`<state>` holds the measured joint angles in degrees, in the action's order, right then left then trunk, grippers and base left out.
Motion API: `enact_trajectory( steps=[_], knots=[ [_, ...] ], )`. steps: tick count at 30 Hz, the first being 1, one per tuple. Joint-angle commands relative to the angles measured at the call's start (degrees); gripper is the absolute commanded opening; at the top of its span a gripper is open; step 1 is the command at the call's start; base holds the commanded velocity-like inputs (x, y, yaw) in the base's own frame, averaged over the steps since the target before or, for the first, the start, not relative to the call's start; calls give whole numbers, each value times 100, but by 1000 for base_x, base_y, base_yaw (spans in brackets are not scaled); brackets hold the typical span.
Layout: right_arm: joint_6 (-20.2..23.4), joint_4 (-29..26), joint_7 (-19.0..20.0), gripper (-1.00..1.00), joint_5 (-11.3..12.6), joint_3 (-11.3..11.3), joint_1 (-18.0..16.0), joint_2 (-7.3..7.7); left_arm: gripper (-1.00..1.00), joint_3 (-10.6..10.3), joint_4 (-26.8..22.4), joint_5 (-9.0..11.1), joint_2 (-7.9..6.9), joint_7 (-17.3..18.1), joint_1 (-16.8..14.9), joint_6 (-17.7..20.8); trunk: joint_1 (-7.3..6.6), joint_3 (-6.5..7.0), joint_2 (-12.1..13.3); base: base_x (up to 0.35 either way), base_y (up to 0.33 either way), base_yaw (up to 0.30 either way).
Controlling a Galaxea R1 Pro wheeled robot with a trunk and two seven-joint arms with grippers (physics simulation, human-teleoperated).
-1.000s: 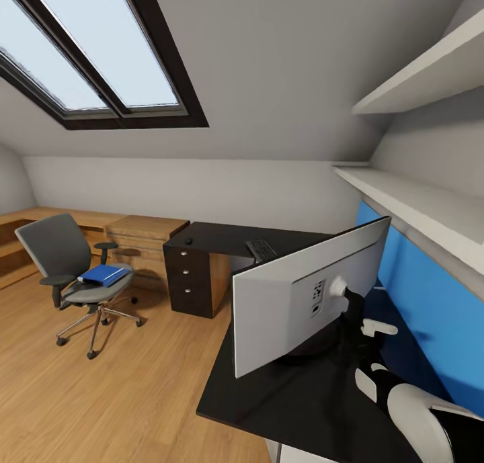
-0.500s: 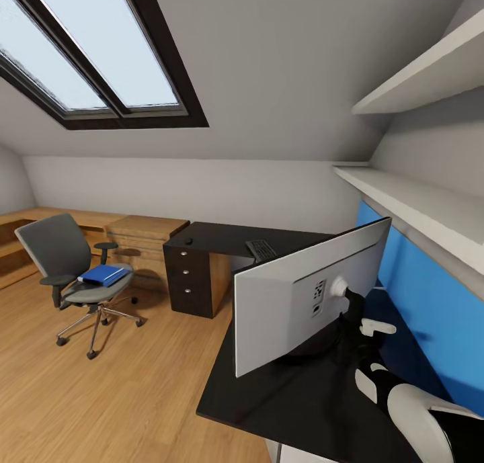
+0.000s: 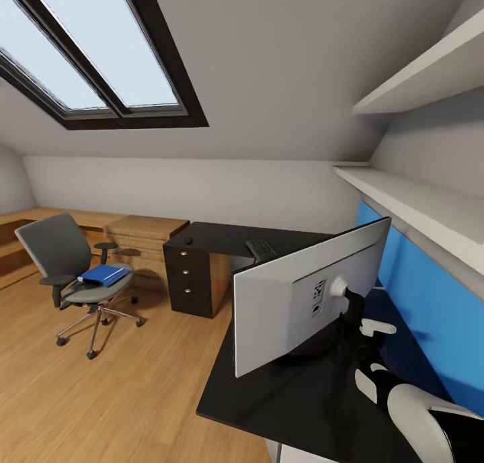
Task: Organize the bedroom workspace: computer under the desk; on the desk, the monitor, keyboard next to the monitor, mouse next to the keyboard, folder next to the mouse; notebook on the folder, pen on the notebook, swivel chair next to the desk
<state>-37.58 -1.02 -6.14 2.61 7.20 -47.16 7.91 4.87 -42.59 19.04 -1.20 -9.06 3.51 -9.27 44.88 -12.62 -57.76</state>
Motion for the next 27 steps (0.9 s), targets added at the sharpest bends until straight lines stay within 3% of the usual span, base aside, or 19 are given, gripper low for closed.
enact_trajectory(
  steps=[1,16,27],
  knots=[
    [-21,5,15,100,24,10,-4,0,100,-9,-6,54,-3,-14,1,-14,1,-6,-5,0,0,0],
    [-21,5,24,100,18,2,-4,-6,100,134,-4,50,-3,18,1,-14,1,-6,-5,-127,25,0],
    [-21,5,25,100,4,1,-4,-9,100,145,-3,49,-3,19,1,-14,1,-6,-5,-28,10,0]
  ],
)
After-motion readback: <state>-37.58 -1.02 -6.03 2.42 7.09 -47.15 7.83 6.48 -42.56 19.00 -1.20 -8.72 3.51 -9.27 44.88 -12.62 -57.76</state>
